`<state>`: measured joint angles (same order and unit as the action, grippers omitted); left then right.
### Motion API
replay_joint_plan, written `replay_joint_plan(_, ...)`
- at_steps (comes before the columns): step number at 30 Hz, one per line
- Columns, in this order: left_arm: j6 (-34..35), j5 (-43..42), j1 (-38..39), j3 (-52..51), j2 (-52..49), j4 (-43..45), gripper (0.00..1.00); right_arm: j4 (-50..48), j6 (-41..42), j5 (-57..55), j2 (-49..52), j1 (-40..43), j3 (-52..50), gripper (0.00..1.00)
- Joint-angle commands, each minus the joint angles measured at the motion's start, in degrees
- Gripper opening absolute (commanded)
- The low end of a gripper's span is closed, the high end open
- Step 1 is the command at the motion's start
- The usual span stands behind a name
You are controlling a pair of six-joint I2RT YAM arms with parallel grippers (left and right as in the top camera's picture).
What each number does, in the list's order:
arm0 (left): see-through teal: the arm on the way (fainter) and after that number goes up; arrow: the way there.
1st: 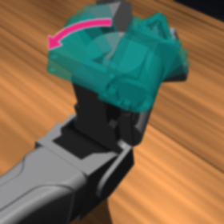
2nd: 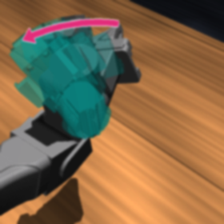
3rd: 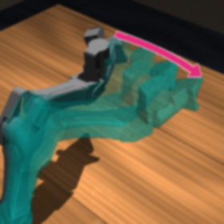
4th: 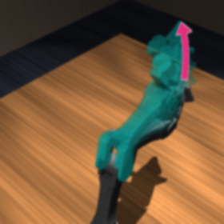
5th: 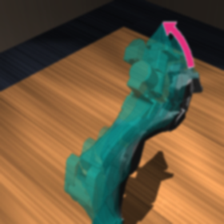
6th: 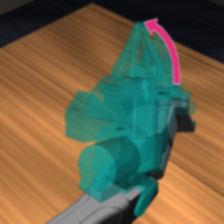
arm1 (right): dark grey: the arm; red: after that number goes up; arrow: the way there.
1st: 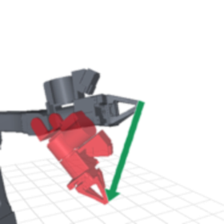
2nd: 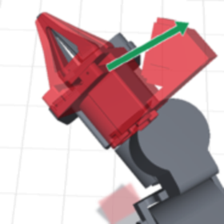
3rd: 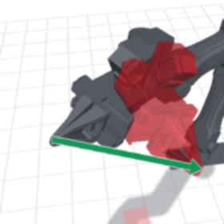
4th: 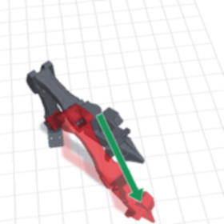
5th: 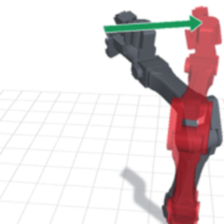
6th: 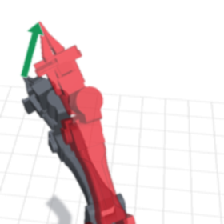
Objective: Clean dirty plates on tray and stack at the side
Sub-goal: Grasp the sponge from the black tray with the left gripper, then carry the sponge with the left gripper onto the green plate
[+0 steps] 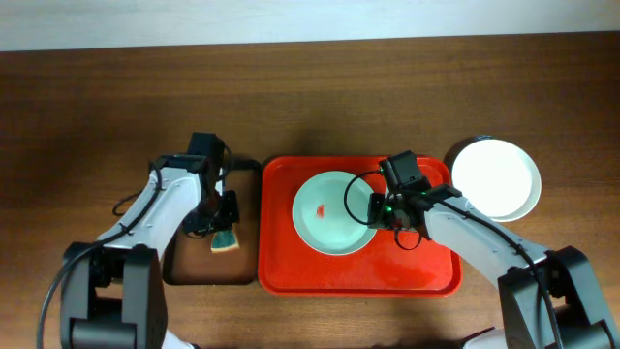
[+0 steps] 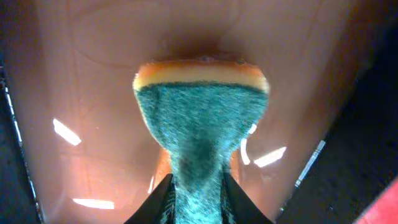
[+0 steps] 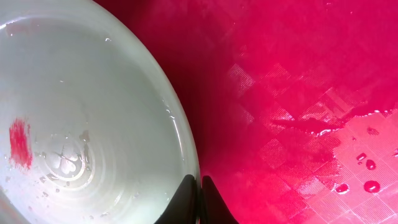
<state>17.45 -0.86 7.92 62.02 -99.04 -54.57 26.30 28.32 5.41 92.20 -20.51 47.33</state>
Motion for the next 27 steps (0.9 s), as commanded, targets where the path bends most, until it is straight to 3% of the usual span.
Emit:
replay_joint_plan(1, 2.3, 1.7, 0.2, -0.2, -1.7, 0.8, 0.25, -0.2, -0.2, -0.7, 0.4, -0.4, -0.5, 0.04)
replay_joint_plan(7, 2.3, 1.7, 0.2, -0.4, -1.7, 1.5, 0.25, -0.2, -0.2, -0.7, 0.4, -0.4, -0.5, 0.04)
replay_joint_plan(11, 2.3, 1.6, 0.2, -5.9, -1.7, 7.9, 0.18, -0.2, -0.2, -0.7, 0.4, -0.4, -0.5, 0.08)
replay_joint_plan(12, 2.3, 1.1, 0.2, -7.0, -1.7, 8.7, 0.14, -0.2, -0.2, -0.7, 0.4, -0.4, -0.5, 0.08)
replay_joint_plan(13, 1.7, 1.1, 0.2, -7.0, -1.7, 8.6, 0.02, -0.2, -0.2, -0.7, 0.4, -0.4, -0.5, 0.08)
replay_joint_plan(14, 0.3, 1.1, 0.2, -6.4, -1.7, 8.2, 0.0, -0.2, -0.2, -0.7, 0.4, -0.4, -0.5, 0.08)
replay_joint_plan(17, -1.7, 1.2, 0.2, -0.4, -1.4, 2.9, 0.0, -0.2, -0.1, 1.2, 0.4, -0.4, -0.5, 0.25)
replay_joint_plan(19, -3.0, 1.1, 0.2, 3.7, -1.3, 0.3, 0.0, -0.2, -0.1, 1.7, 0.4, -0.5, -0.5, 0.04)
replay_joint_plan(22, -5.2, 1.1, 0.2, 4.6, -1.3, -0.2, 0.0, 0.2, 1.8, 3.8, 0.4, -0.5, -0.5, 0.04)
replay_joint_plan(24, -5.4, 1.4, 0.2, 4.6, -1.3, 0.0, 0.0, -0.5, 1.8, 1.2, 0.4, -0.5, -0.5, 0.33)
replay_joint_plan(25, -5.4, 1.4, 0.2, 4.4, -1.3, 0.5, 0.0, -1.1, 1.8, 1.2, 0.4, -0.5, -0.5, 0.28)
replay_joint_plan(26, -5.4, 1.4, 0.2, 4.1, -1.3, 0.9, 0.0, -1.2, 1.8, 1.4, 0.4, -0.5, -0.5, 0.08)
replay_joint_plan(27, -5.4, 1.3, 0.2, 3.1, -1.3, 1.4, 0.0, -1.2, 1.8, 1.7, 0.4, -0.5, -0.6, 0.04)
